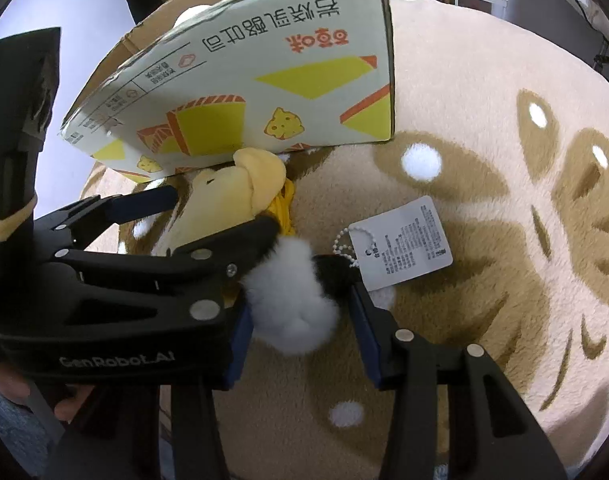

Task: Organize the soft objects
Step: 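Grasp the yellow dog plush with left tool while right tool grasps the white pompom plush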

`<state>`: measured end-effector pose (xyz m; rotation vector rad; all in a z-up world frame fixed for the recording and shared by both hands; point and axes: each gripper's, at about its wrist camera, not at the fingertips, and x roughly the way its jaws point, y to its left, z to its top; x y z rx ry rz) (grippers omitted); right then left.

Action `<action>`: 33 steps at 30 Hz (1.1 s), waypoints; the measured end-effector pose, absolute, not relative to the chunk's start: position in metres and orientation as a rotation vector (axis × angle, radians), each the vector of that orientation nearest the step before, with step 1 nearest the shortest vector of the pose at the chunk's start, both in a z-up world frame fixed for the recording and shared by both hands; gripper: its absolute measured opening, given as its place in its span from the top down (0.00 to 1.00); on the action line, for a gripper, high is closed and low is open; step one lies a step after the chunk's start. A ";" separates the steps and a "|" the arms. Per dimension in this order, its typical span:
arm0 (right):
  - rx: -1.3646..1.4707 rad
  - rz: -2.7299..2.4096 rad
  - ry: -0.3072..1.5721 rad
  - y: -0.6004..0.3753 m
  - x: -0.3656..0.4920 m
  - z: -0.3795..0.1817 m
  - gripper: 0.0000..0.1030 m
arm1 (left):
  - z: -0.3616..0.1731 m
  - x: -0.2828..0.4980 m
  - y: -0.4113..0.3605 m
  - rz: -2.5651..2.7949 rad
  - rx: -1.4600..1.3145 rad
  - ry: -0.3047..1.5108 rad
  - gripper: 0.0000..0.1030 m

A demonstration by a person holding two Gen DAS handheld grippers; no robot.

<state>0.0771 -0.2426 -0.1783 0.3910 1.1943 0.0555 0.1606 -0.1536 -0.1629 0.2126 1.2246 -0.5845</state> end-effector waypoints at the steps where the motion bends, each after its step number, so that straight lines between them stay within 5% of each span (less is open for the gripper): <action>1: 0.386 0.055 1.195 -0.243 0.077 -0.179 0.52 | -0.165 0.162 -0.154 -0.586 0.197 1.234 0.04; 7: 0.403 0.055 1.200 -0.241 0.077 -0.181 0.52 | -0.173 0.165 -0.148 -0.594 0.116 1.281 0.05; 11: 0.403 0.053 1.203 -0.240 0.079 -0.184 0.52 | -0.169 0.160 -0.146 -0.626 0.115 1.261 0.24; 15: 0.422 0.052 1.200 -0.245 0.078 -0.185 0.52 | -0.169 0.156 -0.148 -0.620 0.118 1.247 0.31; 33: 0.354 0.051 1.169 -0.241 0.083 -0.177 0.53 | -0.152 0.155 -0.108 -0.477 0.140 1.188 0.44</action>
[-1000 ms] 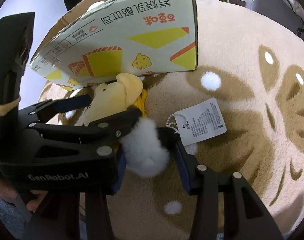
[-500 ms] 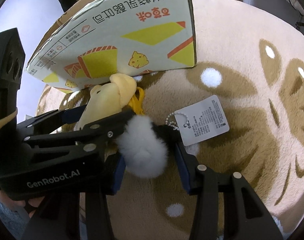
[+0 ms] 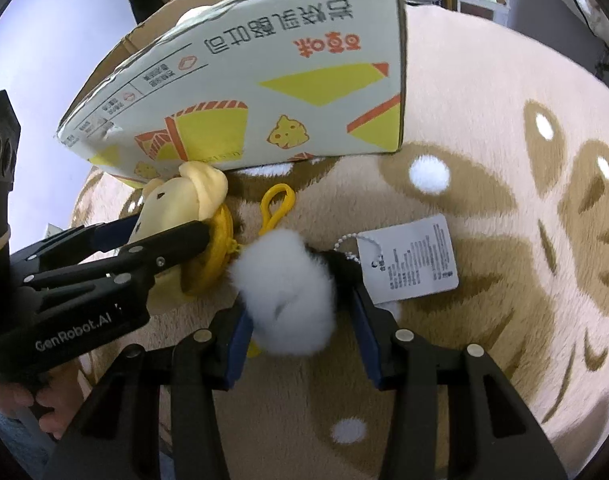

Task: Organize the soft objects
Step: 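Grasp the yellow dog plush with left tool while right tool grasps the white pompom plush, then lower the yellow dog and white pompom plush into the box and release both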

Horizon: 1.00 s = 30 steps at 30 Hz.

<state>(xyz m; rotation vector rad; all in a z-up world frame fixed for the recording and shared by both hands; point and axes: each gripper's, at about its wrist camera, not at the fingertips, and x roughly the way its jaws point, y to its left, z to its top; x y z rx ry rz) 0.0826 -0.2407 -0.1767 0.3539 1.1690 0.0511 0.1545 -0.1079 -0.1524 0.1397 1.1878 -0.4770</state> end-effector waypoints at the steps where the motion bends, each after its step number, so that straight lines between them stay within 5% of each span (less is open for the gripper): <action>1: 0.344 0.048 1.167 -0.240 0.083 -0.176 0.55 | -0.153 0.154 -0.109 -0.470 0.142 1.185 0.44; 4: 0.339 0.048 1.158 -0.239 0.085 -0.175 0.57 | -0.152 0.152 -0.109 -0.454 0.146 1.173 0.44; 5: 0.337 0.049 1.153 -0.239 0.085 -0.174 0.66 | -0.151 0.151 -0.108 -0.446 0.145 1.169 0.44; 30: 0.294 0.012 0.957 -0.246 0.066 -0.104 0.69 | -0.106 0.114 -0.056 -0.218 0.142 0.970 0.44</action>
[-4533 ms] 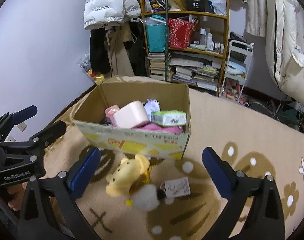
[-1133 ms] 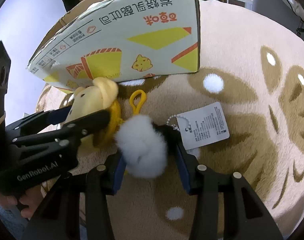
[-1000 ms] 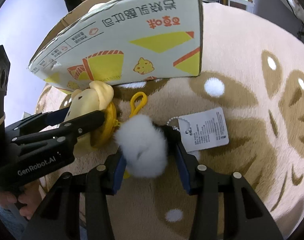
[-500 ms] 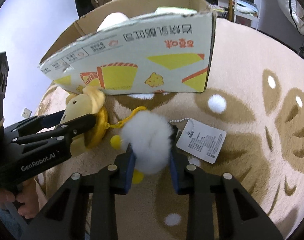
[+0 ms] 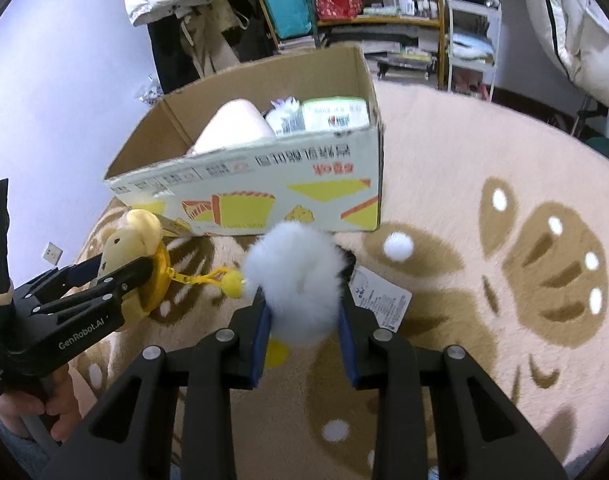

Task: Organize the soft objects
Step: 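Lower the yellow dog and white pompom plush into the box and release both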

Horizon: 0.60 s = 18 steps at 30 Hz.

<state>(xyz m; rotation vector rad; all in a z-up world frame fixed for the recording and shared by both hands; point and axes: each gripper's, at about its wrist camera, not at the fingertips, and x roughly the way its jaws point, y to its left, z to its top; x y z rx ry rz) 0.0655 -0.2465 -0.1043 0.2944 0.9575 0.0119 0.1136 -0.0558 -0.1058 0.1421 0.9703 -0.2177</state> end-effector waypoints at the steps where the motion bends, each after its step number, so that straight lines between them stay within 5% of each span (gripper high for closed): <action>1: 0.292 0.011 0.945 -0.243 0.063 -0.099 0.69 | -0.102 0.112 -0.056 -0.210 0.140 0.959 0.44; 18: 0.242 0.005 0.729 -0.255 0.062 -0.021 0.69 | -0.021 0.106 -0.044 -0.133 0.194 0.684 0.44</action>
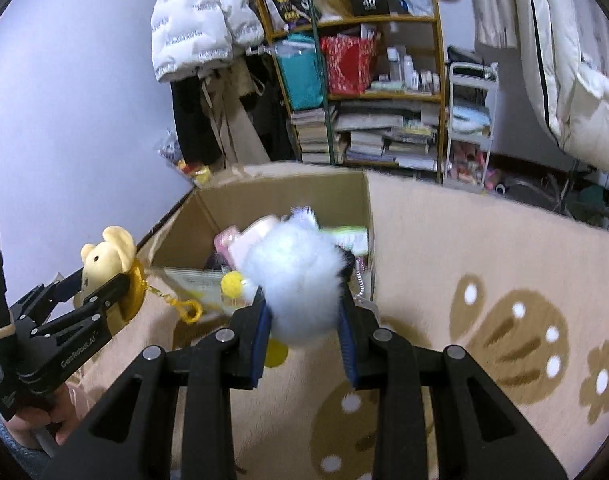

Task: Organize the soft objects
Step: 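Lower the yellow dog and white pompom plush into the box and release both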

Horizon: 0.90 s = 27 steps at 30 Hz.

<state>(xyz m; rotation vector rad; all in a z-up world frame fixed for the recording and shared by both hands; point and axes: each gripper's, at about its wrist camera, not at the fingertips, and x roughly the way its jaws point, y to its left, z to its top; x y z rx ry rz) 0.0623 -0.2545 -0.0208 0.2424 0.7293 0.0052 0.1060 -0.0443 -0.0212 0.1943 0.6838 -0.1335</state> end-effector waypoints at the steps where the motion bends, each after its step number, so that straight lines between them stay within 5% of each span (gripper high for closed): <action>1: 0.237 0.005 0.722 -0.255 0.064 -0.017 0.69 | -0.014 0.107 -0.047 -0.127 0.212 0.661 0.44; 27: 0.142 0.068 0.645 -0.255 0.148 0.002 0.68 | 0.007 0.175 -0.082 -0.166 0.274 0.563 0.43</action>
